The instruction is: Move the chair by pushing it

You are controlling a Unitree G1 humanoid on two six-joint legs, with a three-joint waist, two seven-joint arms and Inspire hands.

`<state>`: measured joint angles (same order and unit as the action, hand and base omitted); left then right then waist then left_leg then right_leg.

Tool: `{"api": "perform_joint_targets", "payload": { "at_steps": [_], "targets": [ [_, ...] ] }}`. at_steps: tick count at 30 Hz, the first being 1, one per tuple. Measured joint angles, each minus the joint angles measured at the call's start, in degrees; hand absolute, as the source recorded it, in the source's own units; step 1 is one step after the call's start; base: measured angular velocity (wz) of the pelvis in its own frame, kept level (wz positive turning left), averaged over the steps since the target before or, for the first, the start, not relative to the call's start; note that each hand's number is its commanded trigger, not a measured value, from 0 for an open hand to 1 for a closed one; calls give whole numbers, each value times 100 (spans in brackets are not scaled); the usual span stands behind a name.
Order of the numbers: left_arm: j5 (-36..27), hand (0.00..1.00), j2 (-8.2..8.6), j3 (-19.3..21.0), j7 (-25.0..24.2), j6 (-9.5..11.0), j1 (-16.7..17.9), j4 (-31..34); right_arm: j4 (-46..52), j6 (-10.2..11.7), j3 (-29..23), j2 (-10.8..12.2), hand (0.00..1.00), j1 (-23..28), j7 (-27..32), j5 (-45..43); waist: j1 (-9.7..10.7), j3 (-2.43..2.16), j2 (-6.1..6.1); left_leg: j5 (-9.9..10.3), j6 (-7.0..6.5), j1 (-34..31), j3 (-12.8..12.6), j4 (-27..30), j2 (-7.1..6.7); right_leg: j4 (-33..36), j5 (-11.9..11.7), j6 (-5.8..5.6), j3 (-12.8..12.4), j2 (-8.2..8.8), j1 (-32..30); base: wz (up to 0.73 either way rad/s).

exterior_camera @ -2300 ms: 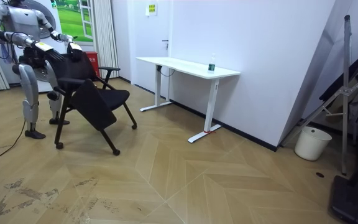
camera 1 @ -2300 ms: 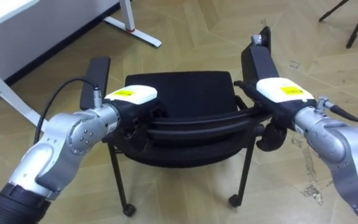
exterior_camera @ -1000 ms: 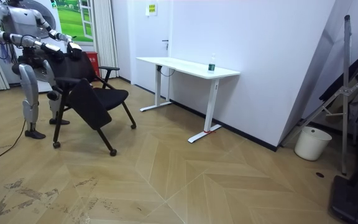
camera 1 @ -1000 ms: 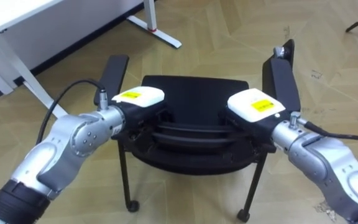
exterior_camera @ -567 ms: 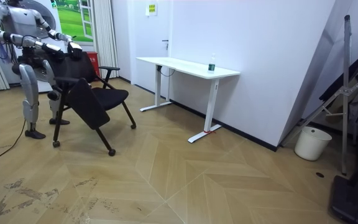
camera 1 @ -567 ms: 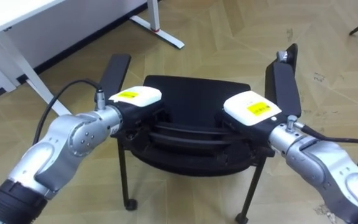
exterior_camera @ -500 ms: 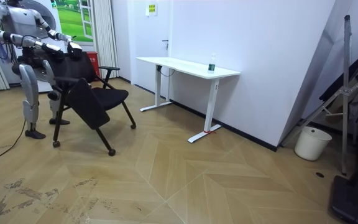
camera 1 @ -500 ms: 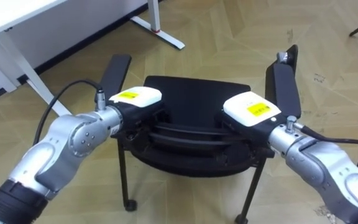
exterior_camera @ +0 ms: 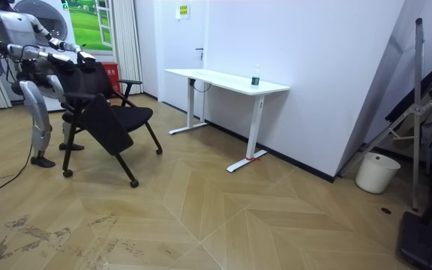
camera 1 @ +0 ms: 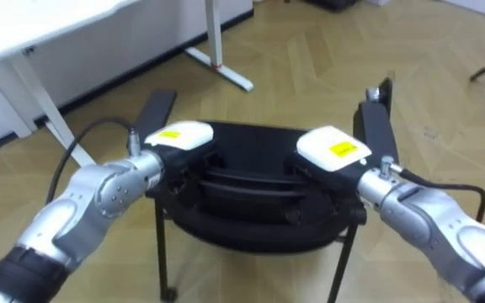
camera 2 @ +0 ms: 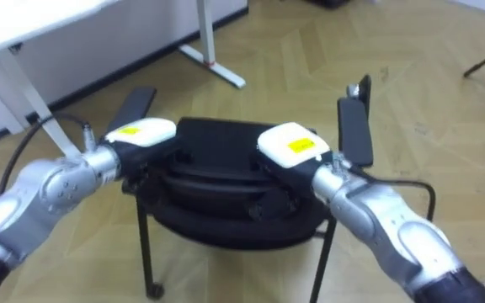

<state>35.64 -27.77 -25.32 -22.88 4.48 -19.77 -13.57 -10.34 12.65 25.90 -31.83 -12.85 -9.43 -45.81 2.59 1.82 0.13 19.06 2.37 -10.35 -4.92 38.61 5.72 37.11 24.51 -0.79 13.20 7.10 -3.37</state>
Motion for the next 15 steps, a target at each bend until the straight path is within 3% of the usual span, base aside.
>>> {"api": "perform_joint_targets", "payload": {
  "at_steps": [6, 7, 8, 9, 11, 15],
  "targets": [
    [-125, 100, 17, -17, 353, 134, -3, -210, -291, 25, 141, 78, 100, -1, 579, -22, 11, 5, -22, -13, 13, -152, -12, 104, -35, 158, 108, 6, 34, 106, -112, 8],
    [-125, 100, 17, -16, 382, 148, -8, -210, -324, 34, 162, 67, 100, -3, 681, -23, -2, -19, -19, -13, 12, -207, -13, 89, -48, 174, 111, 0, 24, 123, -175, 0],
    [-126, 100, 17, -8, 424, 173, -15, -211, -384, 55, 182, 69, 100, -3, 813, -24, -18, 12, 32, -13, 10, -222, -42, 80, -57, 179, 110, -6, 0, 141, -192, -6],
    [-125, 100, 17, -10, 440, 182, -16, -210, -413, 56, 203, 68, 100, -3, 876, -23, -34, 5, 45, -13, 10, -226, -63, 77, -58, 182, 110, -12, -27, 146, -209, -16],
    [-102, 100, 18, -5, 446, 218, -58, -209, -466, 100, 210, 40, 100, -5, 1016, -53, -89, -57, 60, -11, 7, -338, -133, 111, -73, 185, 92, -52, -105, 187, -283, -14],
    [-109, 100, -6, -21, 460, 261, -243, -220, -521, 108, 215, -9, 100, -72, 1205, 16, -140, -63, 81, 109, -208, -399, -450, 99, -50, 195, 29, -171, -234, 255, -450, -16]
  ]
}}
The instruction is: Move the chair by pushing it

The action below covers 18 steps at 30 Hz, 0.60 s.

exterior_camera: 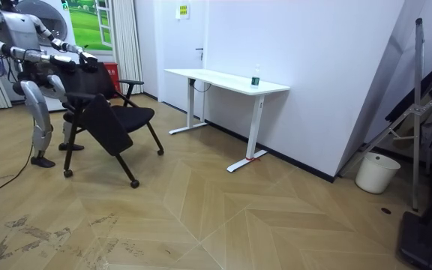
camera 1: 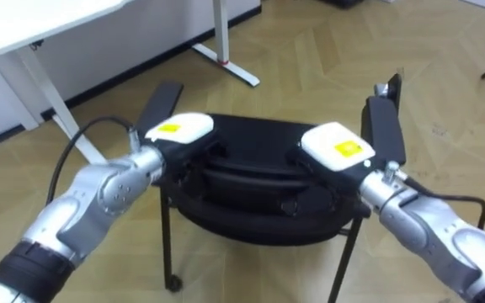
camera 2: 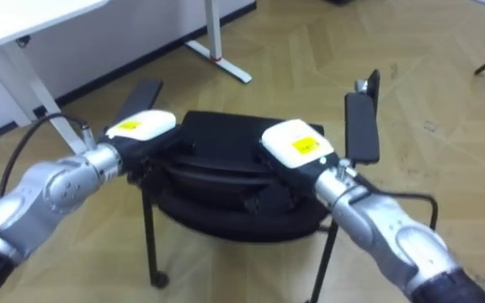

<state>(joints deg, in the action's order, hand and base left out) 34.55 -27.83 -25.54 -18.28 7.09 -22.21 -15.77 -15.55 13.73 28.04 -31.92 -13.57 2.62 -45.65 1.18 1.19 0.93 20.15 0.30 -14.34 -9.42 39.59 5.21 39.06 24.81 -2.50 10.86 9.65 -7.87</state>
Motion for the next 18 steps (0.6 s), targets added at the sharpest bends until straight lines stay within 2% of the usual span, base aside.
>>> {"api": "perform_joint_targets", "payload": {
  "at_steps": [2, 3, 5, 6, 7, 8, 10, 11, 12, 13, 14, 15, 16, 17, 18],
  "targets": [
    [-2, 100, -27, 6, 25, 3, -85, -36, -92, 1, 43, 19, 100, -111, 117, 2, -4, -3, 29, 103, -138, 25, -178, -1, -14, 98, -53, -83, -60, 138, -111, -25],
    [-1, 100, -27, 16, 39, 2, -88, -36, -116, 1, 52, 22, 100, -140, 137, 2, -4, -6, 30, 143, -175, 13, -224, -2, -23, 170, -64, -108, -69, 152, -146, -29],
    [5, 100, -26, 13, 81, 8, -138, -45, -170, 21, 54, 8, 100, -206, 183, 3, 24, -6, 46, 260, -280, -4, -326, 68, -105, 648, -178, -192, 18, 348, -380, -12],
    [5, 100, -26, 8, 94, 13, -147, -57, -184, 31, 56, 6, 100, -207, 201, 3, 19, -4, 36, 313, -294, -1, -331, 123, -99, 763, -221, -202, 37, 371, -429, -7],
    [3, 100, -40, 13, 93, 60, -167, -93, -216, 36, 83, 20, 100, -207, 255, 1, 1, -2, 31, 422, -299, 3, -331, 238, -78, 952, -285, -196, 51, 402, -485, -11],
    [1, 100, -53, 12, 93, 82, -192, -110, -240, 34, 99, 40, 100, -211, 302, 1, -6, 29, -18, 500, -310, -3, -318, 327, -70, 1124, -365, -205, 38, 413, -562, -11],
    [-14, 100, -73, 3, 100, 94, -229, -114, -252, 30, 121, 42, 100, -214, 389, 8, 4, 28, 6, 553, -355, -4, -316, 375, -76, 1403, -557, -164, 4, 448, -728, -3],
    [-14, 100, -73, -7, 108, 95, -248, -120, -259, 23, 126, 43, 100, -213, 421, 8, 8, 45, -10, 561, -369, 4, -306, 383, -74, 1500, -646, -147, -16, 449, -787, 0],
    [-1, 100, -75, -17, 128, 115, -286, -148, -283, -4, 164, 45, 100, -213, 506, 15, 7, 72, -34, 583, -396, 38, -273, 390, -68, 1726, -831, -78, -74, 437, -1011, -4],
    [25, 100, -95, -24, 172, 175, -313, -191, -304, -11, 181, 63, 100, -220, 568, 11, -3, 94, -65, 631, -424, 40, -243, 408, -22, 1783, -743, -52, -84, 318, -1197, -10],
    [15, 100, -156, -53, 244, 208, -318, -204, -322, -41, 246, 75, 100, -262, 612, 23, -19, 130, -123, 667, -423, 57, -191, 415, 47, 1587, -568, -12, -31, 83, -1375, -4],
    [10, 100, -177, -75, 280, 217, -319, -215, -327, -44, 256, 79, 100, -265, 619, 26, 9, 143, -142, 670, -414, 64, -137, 411, 61, 1399, -547, 4, 31, -8, -1443, 13],
    [5, 100, -201, -130, 350, 218, -322, -236, -336, -42, 297, 72, 100, -263, 659, 26, 40, 151, -132, 661, -367, 106, -104, 402, 69, 867, -600, 73, 111, -181, -1540, 28],
    [3, 100, -228, -180, 426, 215, -312, -265, -332, -42, 351, 74, 100, -263, 684, 27, 57, 146, -87, 703, -341, 148, -99, 422, 51, 321, -754, 146, 162, -316, -1590, 28],
    [3, 100, -236, -179, 435, 212, -296, -266, -315, -45, 383, 78, 100, -263, 698, 26, 76, 131, -48, 744, -317, 167, -72, 428, 8, 166, -880, 227, 133, -357, -1607, 45]
  ]
}}
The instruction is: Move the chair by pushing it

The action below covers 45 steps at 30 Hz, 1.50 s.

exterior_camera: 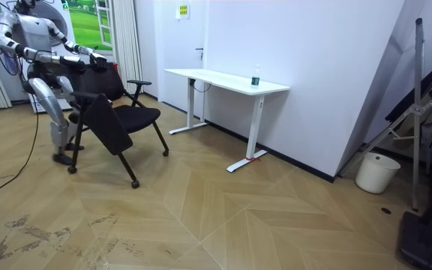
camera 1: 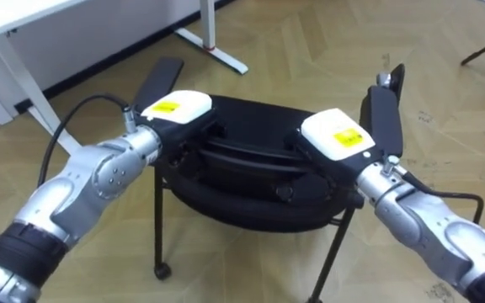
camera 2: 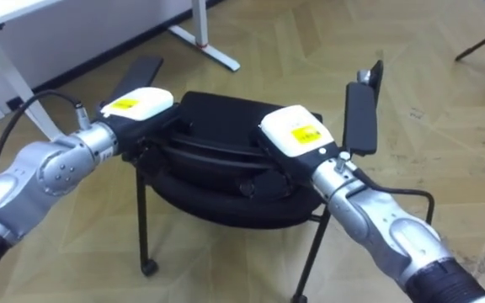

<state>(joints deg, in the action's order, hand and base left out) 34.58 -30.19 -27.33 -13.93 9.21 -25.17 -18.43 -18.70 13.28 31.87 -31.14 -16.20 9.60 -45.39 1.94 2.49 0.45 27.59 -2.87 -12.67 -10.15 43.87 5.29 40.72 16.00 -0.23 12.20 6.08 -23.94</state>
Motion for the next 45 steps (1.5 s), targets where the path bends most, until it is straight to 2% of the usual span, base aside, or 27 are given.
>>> {"api": "perform_joint_targets", "payload": {
  "at_steps": [1, 2, 5, 9, 12, 13, 15, 17, 19, 21, 22, 23, 24, 25, 26, 28, 31, 33, 34, 36, 37, 38, 39, 41, 42, 43, 45],
  "targets": [
    [1, 100, -8, -1, 33, -9, 44, 29, 48, -4, 29, -15, 100, 15, 16, -2, 116, -34, 30, 56, 49, 3, 128, 64, -40, 11, -86, 98, -40, -44, 22, 44],
    [11, 100, -44, -8, 101, 21, 71, 57, 80, -5, 35, -28, 100, 17, 18, 8, 126, -75, 93, 85, 105, 20, 168, 78, -35, 1, -190, 247, 6, -54, 64, 40],
    [30, 100, -27, -113, 262, -27, 49, 51, 38, -46, 33, -18, 100, -24, 16, 57, 140, -83, 43, 157, 240, 77, 283, 80, 76, 11, -151, 441, 312, -46, 202, 15],
    [96, 100, 42, -119, 402, -74, 45, 14, 0, -63, 32, -34, 100, -119, -22, 55, 163, -80, -10, 194, 341, 255, 333, 9, 134, 85, 95, 463, 354, -123, 344, 12],
    [72, 100, 97, -160, 577, -126, 40, -104, -102, -56, 79, -36, 100, -256, -55, 40, 168, -49, -51, 52, 443, 207, 293, 649, 226, 317, 376, 503, 362, -135, 485, 5],
    [45, 100, 160, -210, 617, -148, 40, -192, -175, -41, 88, -41, 100, -256, -79, 40, 143, -23, -101, -36, 431, 186, 308, 901, 291, 376, 501, 512, 396, -125, 606, 0],
    [1, 100, 207, -222, 694, -129, 47, -282, -145, -28, 88, -88, 100, -261, -100, 33, 128, -29, -106, -187, 455, 122, 289, 1181, 302, 477, 656, 484, 358, -108, 685, 12],
    [16, 100, 233, -215, 803, -97, 60, -363, -183, -28, 84, -61, 100, -295, -96, -22, 75, -36, -35, -605, 431, -133, 230, 1605, 293, 479, 752, 504, 184, -123, 740, 7],
    [51, 100, 272, -216, 900, -3, 39, -473, -190, -18, 74, -117, 100, -295, -68, -28, 86, -35, -9, -570, 382, -581, 228, 1399, 211, 454, 809, 518, 155, -106, 766, 6],
    [111, 100, 332, -216, 985, 63, 78, -589, -259, -11, 84, -72, 100, -278, -62, -29, -77, -38, 8, -595, 377, -925, 167, 826, 167, 412, 854, 535, 109, -98, 915, -35],
    [125, 100, 336, -216, 992, 97, 142, -599, -264, -11, 112, -69, 100, -244, -73, -29, -183, -54, -11, -748, 427, -1086, 54, 204, 191, 364, 899, 506, 160, -86, 1028, -54],
    [134, 100, 333, -208, 1006, 135, 229, -585, -236, -12, 125, -63, 100, -170, -97, -30, -266, -77, -7, -1233, 306, -1182, 5, -321, 162, 387, 998, 427, 253, 16, 1117, -54],
    [148, 100, 333, -207, 1010, 145, 293, -574, -231, -14, 129, -41, 100, -113, -105, -40, -307, -125, -22, -1417, 279, -1200, 2, -470, 89, 401, 1037, 379, 268, 72, 1163, -33],
    [154, 100, 313, -205, 1011, 197, 376, -567, -135, -40, 127, -40, 100, -6, -133, -49, -321, -250, -28, -1657, 169, -1167, 22, -610, -25, 385, 1063, 279, 330, 154, 1245, 11],
    [159, 100, 321, -204, 1048, 213, 374, -530, 7, -68, 115, -122, 100, 53, -125, -52, -245, -250, 22, -1863, 97, -1107, 23, -689, -102, 358, 1072, 252, 405, 207, 1362, 37],
    [228, 100, 354, -205, 1092, 215, 367, -529, 36, -77, 116, -129, 100, 104, -100, -52, -214, -237, 33, -1854, 11, -1002, -86, -702, -98, 176, 1093, 194, 525, 251, 1592, 39],
    [279, 100, 344, -171, 1081, 216, 390, -470, 73, -119, 116, -111, 100, 119, -91, -66, -331, -231, 57, -1717, 7, -858, -106, -781, -147, -83, 1127, 133, 599, 292, 1829, 9],
    [347, 100, 337, -76, 1076, 217, 404, -382, 156, -186, 115, -116, 100, 104, -59, -108, -398, -188, 132, -1679, -13, -798, -159, -865, -233, -133, 1173, 71, 611, 376, 1884, 12],
    [360, 100, 310, -37, 1075, 215, 415, -321, 164, -190, 116, -105, 100, 82, -29, -112, -416, -185, 185, -1643, -31, -776, -190, -905, -307, -153, 1221, 42, 675, 463, 1934, 25],
    [383, 100, 272, 25, 1064, 217, 420, -228, 150, -190, 112, -82, 100, 31, 0, -116, -451, -194, 253, -1553, -71, -752, -344, -914, -314, -176, 1259, -18, 710, 536, 1977, 20],
    [387, 100, 233, 52, 1056, 211, 400, -186, 120, -189, 112, -77, 100, -38, 8, -115, -491, -198, 301, -1480, -82, -748, -336, -910, -396, -41, 1271, -47, 748, 617, 1965, 18],
    [389, 100, 232, 55, 1029, 200, 338, -187, 105, -190, 113, -71, 100, -105, 11, -112, -491, -195, 314, -1401, -111, -761, -308, -838, -401, 256, 1222, -130, 852, 721, 1897, 23],
    [389, 100, 231, 56, 1015, 194, 312, -186, 85, -190, 111, -65, 100, -128, 19, -110, -493, -192, 306, -1341, -119, -766, -286, -770, -406, 423, 1185, -186, 840, 780, 1859, 34],
    [374, 100, 195, 61, 927, 192, 205, -191, -46, -165, 109, -15, 100, -204, 79, -88, -540, -181, 287, -1056, -122, -784, -171, -454, -383, 844, 1086, -267, 783, 815, 1819, 29],
    [369, 100, 184, 67, 921, 193, 179, -193, -78, -152, 109, -10, 100, -235, 107, -87, -551, -173, 277, -987, -128, -796, -143, -385, -382, 916, 1067, -252, 769, 814, 1809, 25],
    [360, 100, 172, 93, 926, 197, 127, -200, -103, -143, 110, -5, 100, -310, 134, -92, -584, -135, 228, -868, -140, -815, -117, -251, -354, 1038, 1007, -247, 734, 793, 1788, 17],
    [364, 100, 166, 163, 927, 201, 66, -207, -119, -144, 110, 19, 100, -430, 168, -121, -668, -99, 179, -734, -147, -810, -104, -172, -318, 1136, 900, -223, 711, 764, 1772, 11]
  ]
}}
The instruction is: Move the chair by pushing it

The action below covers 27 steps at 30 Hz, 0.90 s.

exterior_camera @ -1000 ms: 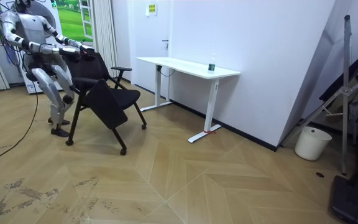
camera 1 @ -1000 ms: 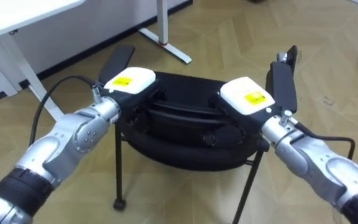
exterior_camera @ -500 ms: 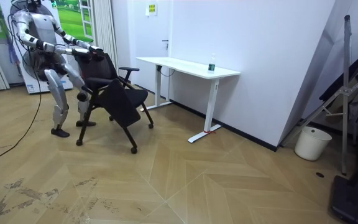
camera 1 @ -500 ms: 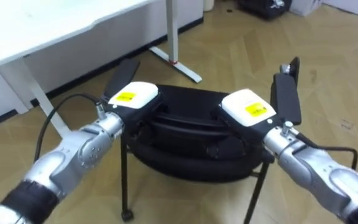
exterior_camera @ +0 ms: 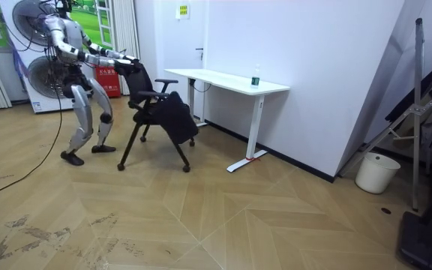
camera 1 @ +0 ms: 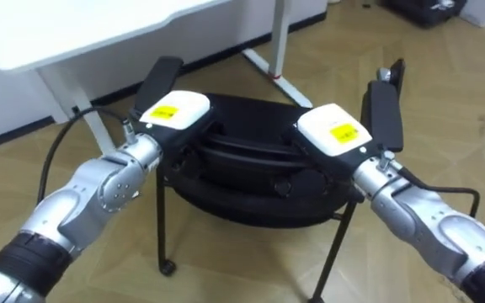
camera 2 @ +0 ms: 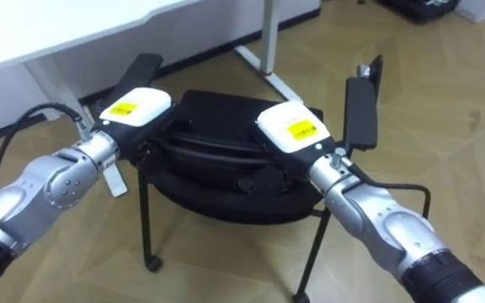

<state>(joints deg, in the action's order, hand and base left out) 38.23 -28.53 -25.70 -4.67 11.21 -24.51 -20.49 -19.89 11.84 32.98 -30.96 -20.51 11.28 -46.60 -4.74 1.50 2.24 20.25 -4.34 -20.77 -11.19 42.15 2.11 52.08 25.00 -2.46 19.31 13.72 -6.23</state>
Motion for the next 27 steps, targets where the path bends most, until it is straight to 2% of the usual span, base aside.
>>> {"api": "perform_joint_targets", "payload": {
  "at_steps": [1, 2, 3, 5, 6, 7, 8, 9, 10, 11, 12, 13, 14, 15, 16, 17, 19, 23, 27],
  "targets": [
    [19, 100, -12, 24, 1, 11, -21, 1, -20, -1, 2, 11, 100, -43, 20, -18, -47, 2, -8, 59, -6, 45, 63, -3, -30, 160, -149, -19, -37, -36, -66, 22],
    [23, 100, -15, 24, 8, 29, -56, -17, -73, -2, 3, 12, 100, -58, 66, -18, -44, 28, -45, 99, 7, 105, 237, -22, -70, 480, -530, -3, -150, -85, -264, 31],
    [26, 100, -13, 19, 6, 41, -68, -32, -105, -3, 4, 36, 100, -50, 94, -20, -35, 41, -69, 108, 2, 155, 313, -66, -73, 650, -625, 23, -238, -109, -377, 37],
    [68, 100, -36, 26, 46, 91, -96, -88, -161, -36, 8, 118, 100, -46, 189, -70, -29, 97, -164, 171, 43, 333, 516, -173, 19, 695, -276, 45, -550, -420, -1026, 37],
    [64, 100, -37, 23, 59, 124, -109, -130, -167, -44, 18, 127, 100, -44, 202, -78, -18, 125, -210, 190, 57, 380, 600, -186, 29, 570, -253, 38, -531, -482, -1165, 58],
    [66, 100, -52, 9, 70, 158, -125, -207, -187, -64, 55, 169, 100, -25, 245, -94, 22, 125, -207, 217, 90, 492, 750, -242, 18, 107, -266, 57, -536, -566, -1464, 72],
    [68, 100, -74, -2, 70, 172, -121, -243, -217, -63, 69, 220, 100, -9, 245, -107, 37, 123, -162, 275, 149, 607, 881, -265, 6, -529, -392, 132, -519, -597, -1681, 68],
    [69, 100, -88, -2, 70, 187, -115, -263, -240, -58, 77, 252, 100, -7, 245, -117, 44, 131, -130, 315, 189, 683, 939, -264, 2, -875, -525, 155, -490, -605, -1745, 60],
    [81, 100, -128, -15, 70, 190, -83, -261, -276, -54, 82, 341, 100, 22, 243, -116, 47, 129, -68, 423, 280, 797, 1079, -239, -3, -1529, -922, 201, -529, -691, -1787, 74],
    [106, 100, -149, -43, 67, 184, -42, -260, -277, -46, 88, 393, 100, 70, 231, -112, 113, 83, -27, 560, 402, 864, 1255, -145, 15, -1624, -1216, 289, -518, -701, -1733, 82],
    [118, 100, -161, -52, 76, 186, -24, -254, -278, -41, 90, 405, 100, 90, 221, -95, 130, 40, 26, 605, 467, 881, 1263, -123, 36, -1595, -1297, 413, -488, -720, -1694, 94],
    [140, 100, -151, -71, 125, 184, -25, -253, -278, -36, 90, 388, 100, 87, 182, -41, 143, 28, 43, 675, 592, 953, 1146, -102, 179, -1547, -1410, 550, -451, -793, -1582, 69],
    [143, 100, -136, -105, 165, 166, -25, -258, -283, -38, 89, 374, 100, 87, 175, -36, 145, 10, 13, 691, 636, 974, 1090, -107, 273, -1540, -1360, 570, -359, -808, -1532, 62],
    [143, 100, -96, -115, 179, 111, -26, -247, -302, -46, 75, 357, 100, 58, 158, -37, 143, 4, -42, 697, 720, 1036, 1001, -158, 420, -1547, -1301, 671, -270, -866, -1449, 35],
    [134, 100, -76, -113, 196, 60, -17, -245, -314, -70, 73, 356, 100, -7, 93, -38, 130, -1, -78, 676, 781, 1108, 976, -245, 470, -1515, -1223, 733, -215, -876, -1402, 24],
    [128, 100, -63, -110, 203, 22, -8, -233, -312, -79, 73, 355, 100, -47, 36, -40, 122, -9, -92, 661, 809, 1136, 958, -296, 484, -1498, -1175, 740, -198, -876, -1391, 18],
    [60, 100, -67, -68, 206, -61, 8, -193, -291, -90, 71, 361, 100, -201, -159, -75, 90, -15, -105, 642, 842, 1184, 891, -244, 523, -1298, -927, 770, -166, -868, -1387, 14],
    [59, 100, 59, -78, 207, -213, 81, -210, -322, -70, 71, 340, 100, -218, -255, -103, 117, 15, -264, 579, 859, 1173, 812, 397, 713, -1091, -578, 798, -17, -865, -1066, 17],
    [77, 100, 110, -73, 376, -202, 185, -265, -330, -43, 62, 344, 100, -215, -258, -269, 179, 32, -304, 413, 885, 1242, 781, 373, 688, -1195, -510, 774, 7, -814, -860, 14]
  ]
}}
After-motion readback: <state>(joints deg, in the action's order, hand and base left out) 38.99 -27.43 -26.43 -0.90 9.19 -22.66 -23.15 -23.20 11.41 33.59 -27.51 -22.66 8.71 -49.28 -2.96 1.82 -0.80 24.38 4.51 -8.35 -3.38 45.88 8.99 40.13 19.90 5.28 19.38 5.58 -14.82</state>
